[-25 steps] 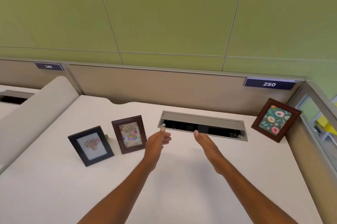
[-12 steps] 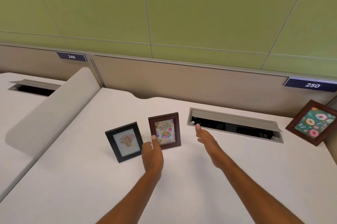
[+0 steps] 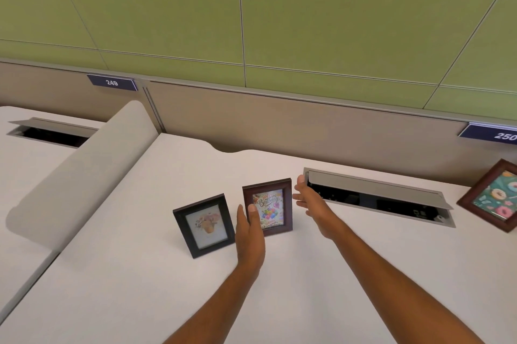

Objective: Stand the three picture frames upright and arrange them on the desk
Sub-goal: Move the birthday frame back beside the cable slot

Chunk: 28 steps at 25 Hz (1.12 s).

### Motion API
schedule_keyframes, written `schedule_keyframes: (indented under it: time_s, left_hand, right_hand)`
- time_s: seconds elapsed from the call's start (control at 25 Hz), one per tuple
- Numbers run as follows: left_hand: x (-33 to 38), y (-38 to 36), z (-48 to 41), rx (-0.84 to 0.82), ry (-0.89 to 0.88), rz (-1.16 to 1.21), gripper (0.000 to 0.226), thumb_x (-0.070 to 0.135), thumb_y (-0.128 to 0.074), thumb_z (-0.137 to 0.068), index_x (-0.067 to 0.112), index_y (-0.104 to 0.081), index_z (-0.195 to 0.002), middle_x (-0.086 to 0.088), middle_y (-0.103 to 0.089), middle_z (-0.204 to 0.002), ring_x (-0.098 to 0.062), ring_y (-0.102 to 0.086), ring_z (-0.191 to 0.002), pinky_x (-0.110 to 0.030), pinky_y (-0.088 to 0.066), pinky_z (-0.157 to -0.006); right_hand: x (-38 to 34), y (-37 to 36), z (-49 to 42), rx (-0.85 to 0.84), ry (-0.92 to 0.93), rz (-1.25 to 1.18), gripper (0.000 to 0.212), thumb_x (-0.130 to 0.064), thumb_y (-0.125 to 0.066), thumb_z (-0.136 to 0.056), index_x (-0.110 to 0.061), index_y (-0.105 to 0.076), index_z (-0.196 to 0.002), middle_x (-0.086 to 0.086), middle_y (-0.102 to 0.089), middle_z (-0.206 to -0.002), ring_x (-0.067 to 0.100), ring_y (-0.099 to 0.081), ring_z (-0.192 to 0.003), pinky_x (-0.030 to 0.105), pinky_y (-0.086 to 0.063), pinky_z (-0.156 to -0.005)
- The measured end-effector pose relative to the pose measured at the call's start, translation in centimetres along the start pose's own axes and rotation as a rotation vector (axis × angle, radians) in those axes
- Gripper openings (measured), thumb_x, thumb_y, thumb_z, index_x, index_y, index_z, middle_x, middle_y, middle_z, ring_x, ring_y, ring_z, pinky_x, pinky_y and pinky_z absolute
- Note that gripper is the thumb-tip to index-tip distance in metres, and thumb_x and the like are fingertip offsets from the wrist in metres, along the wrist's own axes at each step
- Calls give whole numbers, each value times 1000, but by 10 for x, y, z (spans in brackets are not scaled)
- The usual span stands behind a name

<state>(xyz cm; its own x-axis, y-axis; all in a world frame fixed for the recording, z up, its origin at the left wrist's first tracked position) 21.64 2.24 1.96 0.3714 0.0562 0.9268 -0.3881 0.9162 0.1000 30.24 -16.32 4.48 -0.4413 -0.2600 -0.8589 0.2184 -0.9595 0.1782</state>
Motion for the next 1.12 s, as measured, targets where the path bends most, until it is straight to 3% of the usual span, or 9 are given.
schedule_keyframes:
  time_s: [0.08,0.16,0.36,0.6,0.8,1.0,1.12]
  left_hand:
    - [-1,-1,-6,-12,-10,25,68,62,-33,-110,29,-31,-169,-4,-51,-165,-24,-53,-149,-34,-46,-114]
    - [0,-4,-11,-31,-33,59,66,63,-33,-109,26,-41,-163,-6,-60,-156,-24,-60,-141,-42,-53,-117]
    - [-6,-8,-18,-17,-35,118,71,70,-33,-101,29,-47,-158,1,-66,-146,-16,-64,-135,-42,-55,-115]
    - [-17,-12,-22,2,-2,114,63,70,-34,-104,35,-53,-153,7,-70,-139,-11,-67,-130,-36,-54,-111]
    - [-17,-13,-31,21,-30,53,52,60,-36,-112,37,-49,-156,9,-69,-138,-8,-68,-127,-17,-57,-92]
    - [-6,-27,-55,-5,-43,-2,61,60,-34,-112,33,-37,-167,-1,-61,-153,-17,-63,-136,-37,-56,-111]
    - [9,-43,-77,-44,-52,-10,64,60,-34,-112,33,-30,-170,-2,-54,-159,-18,-58,-141,-37,-53,-115]
  right_hand:
    - [-2,0,-13,-26,-17,-1,93,-90,-26,-93,-26,-59,-152,9,-64,-153,29,-57,-142,56,-33,-128]
    - [-2,-2,-27,-66,-31,-4,87,-87,-21,-97,-26,-68,-139,9,-72,-143,31,-62,-137,57,-35,-127]
    - [4,-13,-52,-133,-80,-40,101,-91,-18,-94,-18,-74,-136,8,-80,-132,31,-74,-126,56,-48,-121]
    - [17,-18,-68,-185,-97,-123,97,-88,-23,-96,-18,-75,-137,8,-81,-130,32,-76,-124,56,-51,-119]
    - [21,-24,-73,-186,-51,-204,84,-86,-30,-96,-27,-70,-141,6,-78,-137,30,-73,-130,56,-48,-122]
    - [17,-16,-81,-131,-23,-303,77,-91,-38,-90,-37,-76,-129,-1,-82,-130,22,-76,-125,46,-55,-111]
    - [5,-2,-90,-74,0,-345,76,-93,-40,-86,-39,-75,-127,0,-81,-132,21,-76,-125,45,-56,-106]
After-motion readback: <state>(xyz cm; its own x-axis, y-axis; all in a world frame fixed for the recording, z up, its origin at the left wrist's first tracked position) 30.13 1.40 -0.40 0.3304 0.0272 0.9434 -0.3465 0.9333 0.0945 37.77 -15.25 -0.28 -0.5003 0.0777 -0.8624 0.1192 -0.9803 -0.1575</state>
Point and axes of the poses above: each hand's wrist, its own z-axis away from the middle knuckle, its own y-axis out of the back of the hand, x = y × z, the point moved 6 cm from there along -z, towards the middle knuckle
